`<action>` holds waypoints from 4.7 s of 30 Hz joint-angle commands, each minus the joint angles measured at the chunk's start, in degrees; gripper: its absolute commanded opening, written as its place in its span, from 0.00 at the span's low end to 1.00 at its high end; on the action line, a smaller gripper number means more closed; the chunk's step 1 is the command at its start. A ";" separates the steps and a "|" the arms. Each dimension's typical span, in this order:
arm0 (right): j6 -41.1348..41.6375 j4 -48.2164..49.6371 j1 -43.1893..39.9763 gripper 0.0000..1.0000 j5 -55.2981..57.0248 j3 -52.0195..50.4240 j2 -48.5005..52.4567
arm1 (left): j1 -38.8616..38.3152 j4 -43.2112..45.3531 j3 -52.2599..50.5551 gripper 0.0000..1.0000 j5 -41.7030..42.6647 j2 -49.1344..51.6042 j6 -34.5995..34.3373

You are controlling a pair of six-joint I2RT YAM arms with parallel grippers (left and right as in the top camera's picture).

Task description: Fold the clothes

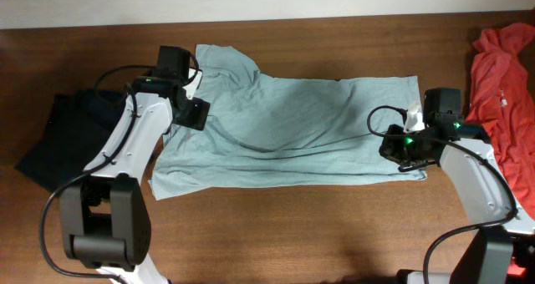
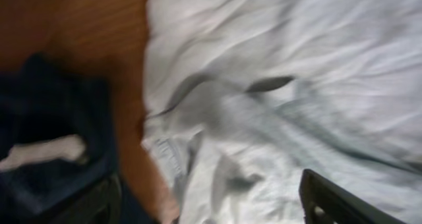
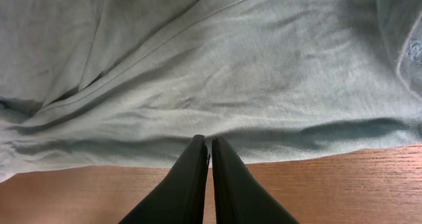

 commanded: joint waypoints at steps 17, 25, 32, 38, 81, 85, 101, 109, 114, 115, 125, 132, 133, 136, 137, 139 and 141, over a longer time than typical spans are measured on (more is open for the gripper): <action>-0.22 -0.24 -0.11 0.10 -0.72 1.22 -0.76 | -1.70 7.19 0.42 0.39 16.11 11.37 7.56; -0.20 -0.26 -0.11 0.10 -0.72 1.22 -0.76 | -1.86 8.41 0.42 0.30 16.13 12.11 7.56; -0.20 -0.28 -0.11 0.10 -0.74 1.22 -0.76 | -1.86 8.46 0.42 0.14 16.09 12.17 7.56; -0.22 -0.48 -0.11 0.10 -0.72 1.22 -0.76 | -1.88 8.85 0.42 0.50 16.11 13.25 7.30; -0.20 -0.48 -0.11 0.09 -0.74 1.22 -0.76 | -6.10 1.68 12.61 0.17 17.27 12.59 2.43; -0.20 -0.66 -0.11 0.09 -0.74 1.22 -0.76 | -6.10 1.33 12.61 0.13 15.43 12.59 2.38; 0.44 -7.74 -0.15 0.08 2.97 1.18 -0.37 | -3.28 -11.63 11.87 0.22 8.98 12.59 -6.08; 3.41 -9.20 -0.17 0.04 4.37 1.05 5.68 | -4.07 -9.14 8.70 0.19 19.74 12.59 3.74; 6.14 -9.35 -0.22 0.04 4.92 1.07 8.33 | -4.76 -4.61 8.70 0.18 20.20 12.59 9.84; 6.54 -9.42 -0.22 0.04 4.92 1.05 8.48 | -4.85 -3.17 8.70 0.18 20.22 12.59 9.84; -0.83 -3.19 1.62 0.05 -3.23 1.05 8.59 | -7.41 8.33 8.70 0.18 28.24 15.28 12.24; -0.81 -4.02 2.10 0.05 -2.78 1.07 8.59 | -8.68 17.66 8.70 0.15 23.28 21.64 10.36; -0.57 -4.57 2.10 0.05 -2.25 1.07 8.59 | -8.68 18.67 8.70 0.15 22.25 22.47 9.55; 1.53 -6.49 2.10 0.05 1.75 1.05 8.59 | -8.48 20.72 8.70 0.14 19.30 24.70 7.91; 2.01 -6.71 2.10 0.05 3.45 1.05 8.59 | -8.41 21.31 8.70 0.14 18.62 25.29 7.34; 1.99 -6.19 2.10 0.05 3.87 1.05 8.59 | -8.17 22.32 8.70 0.14 18.16 26.18 7.34; 3.17 -5.57 2.10 0.05 3.82 0.87 8.63 | -7.85 23.69 8.70 0.14 16.00 26.73 5.27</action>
